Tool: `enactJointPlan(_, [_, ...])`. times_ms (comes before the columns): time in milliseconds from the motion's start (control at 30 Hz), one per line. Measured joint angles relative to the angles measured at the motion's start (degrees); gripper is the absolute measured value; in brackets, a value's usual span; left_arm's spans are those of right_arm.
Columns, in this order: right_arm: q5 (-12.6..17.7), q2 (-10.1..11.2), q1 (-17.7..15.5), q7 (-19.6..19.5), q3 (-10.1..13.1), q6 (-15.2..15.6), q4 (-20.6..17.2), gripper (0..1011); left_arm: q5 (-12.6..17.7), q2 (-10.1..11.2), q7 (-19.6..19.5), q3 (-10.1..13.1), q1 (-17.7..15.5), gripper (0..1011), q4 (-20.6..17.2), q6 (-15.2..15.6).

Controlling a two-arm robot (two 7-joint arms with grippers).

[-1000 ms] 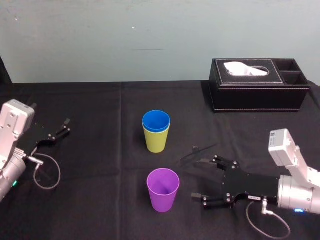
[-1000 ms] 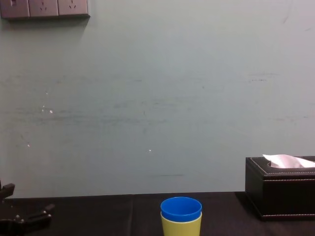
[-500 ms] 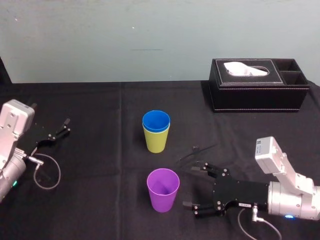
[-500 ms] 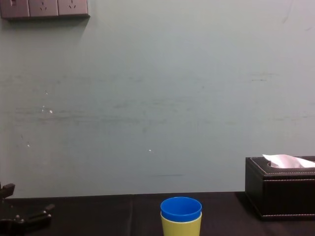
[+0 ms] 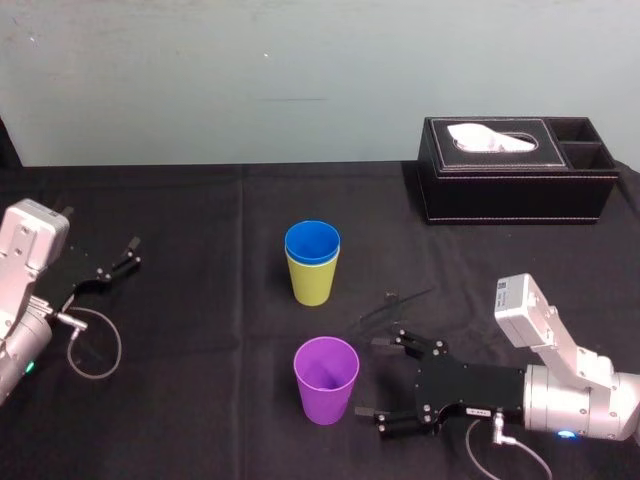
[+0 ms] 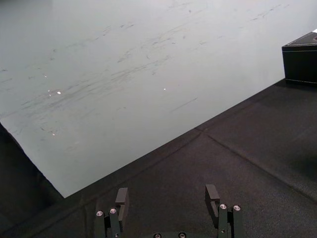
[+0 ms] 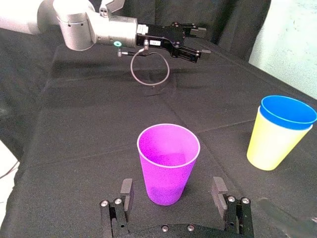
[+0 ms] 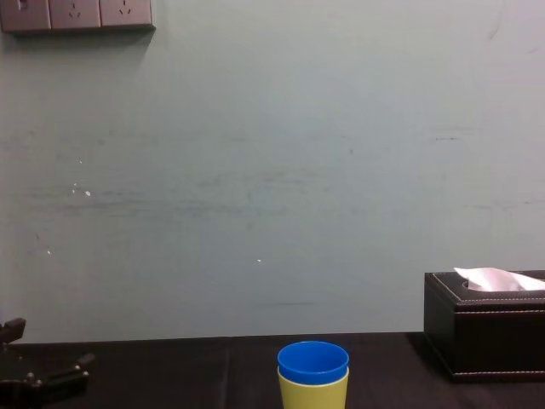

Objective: Stack the three plastic cups sequentially using one hand.

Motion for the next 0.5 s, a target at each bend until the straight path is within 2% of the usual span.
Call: enactJointPlan(500, [0.7,-1.0,1.1,0.4,-1.2,0.5,1.0,1003,0.0,0.0,0.0,0.0,0.0,1010,0.0,0.0])
